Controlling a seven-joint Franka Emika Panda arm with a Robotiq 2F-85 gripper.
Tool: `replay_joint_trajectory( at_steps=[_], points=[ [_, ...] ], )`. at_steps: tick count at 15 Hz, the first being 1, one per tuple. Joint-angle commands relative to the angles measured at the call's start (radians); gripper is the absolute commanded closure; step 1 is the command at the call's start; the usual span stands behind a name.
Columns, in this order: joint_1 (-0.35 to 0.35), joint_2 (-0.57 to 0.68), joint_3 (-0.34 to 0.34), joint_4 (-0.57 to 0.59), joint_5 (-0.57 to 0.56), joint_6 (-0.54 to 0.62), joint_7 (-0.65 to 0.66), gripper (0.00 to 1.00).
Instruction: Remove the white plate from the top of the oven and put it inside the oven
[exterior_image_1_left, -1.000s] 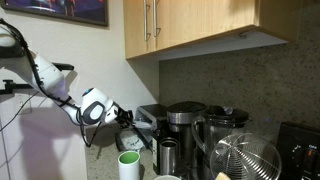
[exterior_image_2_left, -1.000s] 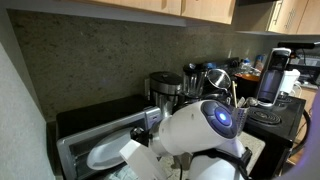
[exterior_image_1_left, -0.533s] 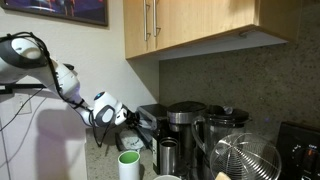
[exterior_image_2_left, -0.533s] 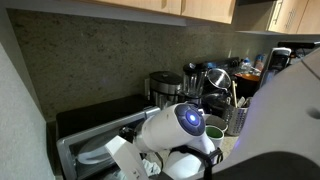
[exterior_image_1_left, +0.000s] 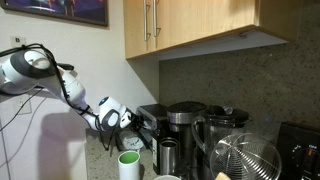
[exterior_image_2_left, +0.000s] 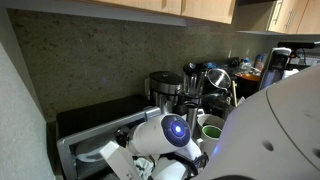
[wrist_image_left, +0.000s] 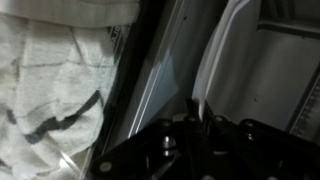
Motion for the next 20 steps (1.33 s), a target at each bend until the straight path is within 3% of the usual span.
replay_joint_trajectory(
  at_steps=[1,2,4,11,14,20],
  points=[
    [-0.004,-0.072,-0.012,0.056,0.031,0.024,0.022,0.68],
    [0.002,-0.082,-0.021,0.062,0.038,0.019,0.022,0.68],
    [0.004,-0.091,-0.028,0.069,0.045,0.018,0.019,0.57],
    [0.071,-0.048,-0.088,0.028,0.05,-0.03,0.001,0.04],
    [0.138,-0.024,-0.133,-0.007,0.045,-0.083,-0.011,0.0],
    [0.301,-0.042,-0.292,-0.066,0.059,-0.151,0.003,0.0]
  ],
)
